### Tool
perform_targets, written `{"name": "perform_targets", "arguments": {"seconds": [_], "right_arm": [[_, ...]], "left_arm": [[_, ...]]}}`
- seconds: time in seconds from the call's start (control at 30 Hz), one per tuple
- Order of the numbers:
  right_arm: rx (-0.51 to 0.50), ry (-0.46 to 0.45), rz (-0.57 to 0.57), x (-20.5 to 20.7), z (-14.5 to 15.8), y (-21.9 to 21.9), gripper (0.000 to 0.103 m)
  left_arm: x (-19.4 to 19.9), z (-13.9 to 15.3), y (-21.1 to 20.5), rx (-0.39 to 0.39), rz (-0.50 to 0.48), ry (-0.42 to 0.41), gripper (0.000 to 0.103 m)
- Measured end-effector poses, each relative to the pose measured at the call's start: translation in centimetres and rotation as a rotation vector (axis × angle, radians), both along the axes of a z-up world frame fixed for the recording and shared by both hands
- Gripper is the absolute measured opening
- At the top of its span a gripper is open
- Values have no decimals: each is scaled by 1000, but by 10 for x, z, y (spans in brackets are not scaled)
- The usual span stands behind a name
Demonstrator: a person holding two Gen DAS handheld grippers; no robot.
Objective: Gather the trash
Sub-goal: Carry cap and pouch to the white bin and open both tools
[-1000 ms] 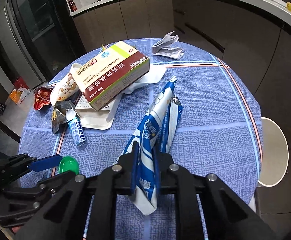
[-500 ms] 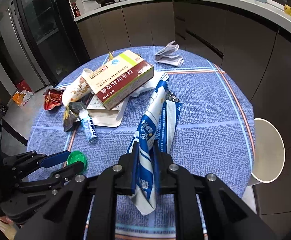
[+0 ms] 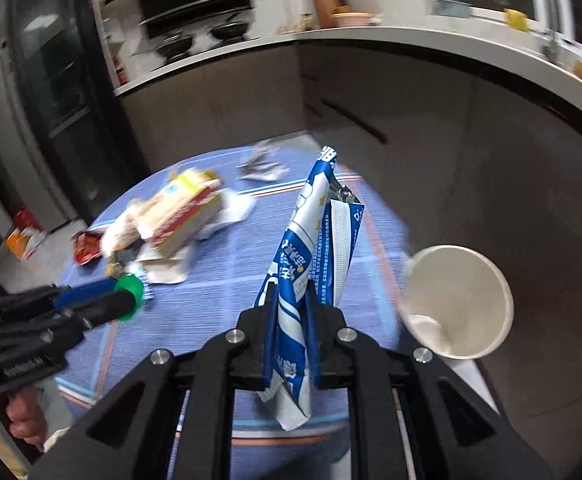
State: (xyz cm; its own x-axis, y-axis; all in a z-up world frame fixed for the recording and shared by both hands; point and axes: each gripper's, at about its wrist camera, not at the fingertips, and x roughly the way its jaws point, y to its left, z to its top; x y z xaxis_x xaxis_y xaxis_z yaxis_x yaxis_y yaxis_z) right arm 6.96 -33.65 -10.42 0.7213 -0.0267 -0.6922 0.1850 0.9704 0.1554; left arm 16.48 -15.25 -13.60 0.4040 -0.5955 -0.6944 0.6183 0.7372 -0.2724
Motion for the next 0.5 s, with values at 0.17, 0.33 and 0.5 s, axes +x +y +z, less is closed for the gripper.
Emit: {"name": "perform_targets", "arguments": {"seconds": [0.17,0.33,0.5], "right_arm": [[-5,23,-168,-25,-18,-70,14],[21,54,-266,-36,-53,-129,14],[98,93,-302,-28,-99,-175,14]], "left_arm": [[-4,12,-67,-19,-132,-10,34],[8,-3,-150,-11,-234,59,34],[27,-39,-219,28,-280,139,34]]}}
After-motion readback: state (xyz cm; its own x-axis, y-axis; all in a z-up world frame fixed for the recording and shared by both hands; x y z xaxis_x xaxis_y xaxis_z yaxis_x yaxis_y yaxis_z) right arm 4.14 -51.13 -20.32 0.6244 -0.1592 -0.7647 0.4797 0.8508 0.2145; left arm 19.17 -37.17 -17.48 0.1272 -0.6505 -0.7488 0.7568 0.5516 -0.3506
